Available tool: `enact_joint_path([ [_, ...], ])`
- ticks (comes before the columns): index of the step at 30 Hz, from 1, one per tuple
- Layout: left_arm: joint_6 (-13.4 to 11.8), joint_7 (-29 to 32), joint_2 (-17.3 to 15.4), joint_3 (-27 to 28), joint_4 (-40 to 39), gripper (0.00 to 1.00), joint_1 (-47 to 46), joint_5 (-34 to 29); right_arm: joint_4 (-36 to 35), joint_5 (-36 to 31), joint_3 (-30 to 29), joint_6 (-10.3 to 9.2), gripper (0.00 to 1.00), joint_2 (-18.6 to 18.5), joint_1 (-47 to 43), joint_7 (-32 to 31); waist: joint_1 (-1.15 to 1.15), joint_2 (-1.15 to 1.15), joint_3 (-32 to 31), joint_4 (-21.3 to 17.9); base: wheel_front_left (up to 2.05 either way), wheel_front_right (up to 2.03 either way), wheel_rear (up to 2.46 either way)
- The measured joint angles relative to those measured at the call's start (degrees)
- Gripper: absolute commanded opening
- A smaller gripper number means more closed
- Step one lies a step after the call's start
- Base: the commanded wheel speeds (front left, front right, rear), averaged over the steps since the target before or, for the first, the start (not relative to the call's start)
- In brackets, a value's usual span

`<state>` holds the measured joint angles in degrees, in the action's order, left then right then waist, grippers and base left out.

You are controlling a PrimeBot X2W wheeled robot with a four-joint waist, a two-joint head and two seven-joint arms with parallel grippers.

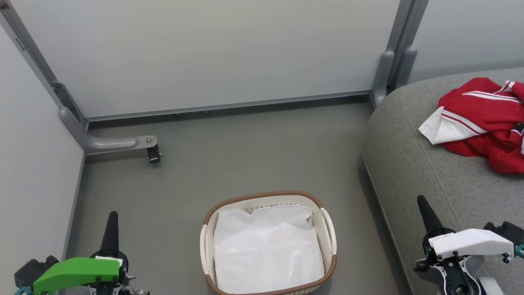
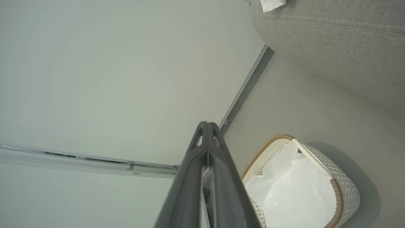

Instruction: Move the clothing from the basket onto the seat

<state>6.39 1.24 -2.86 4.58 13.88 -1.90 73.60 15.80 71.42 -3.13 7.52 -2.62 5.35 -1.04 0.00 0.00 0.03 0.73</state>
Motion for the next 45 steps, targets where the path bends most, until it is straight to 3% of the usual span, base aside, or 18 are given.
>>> enact_joint_path([
  [45,0.92,5.25,0.01,1.90,0.18,0.00,-3.75,18.19,-1.64,20.42,-3.28,-0.03,0.00,-0.11,0.57,-5.28,0.00,0.00,0.15,-0.71,0.00,0.00,0.00],
])
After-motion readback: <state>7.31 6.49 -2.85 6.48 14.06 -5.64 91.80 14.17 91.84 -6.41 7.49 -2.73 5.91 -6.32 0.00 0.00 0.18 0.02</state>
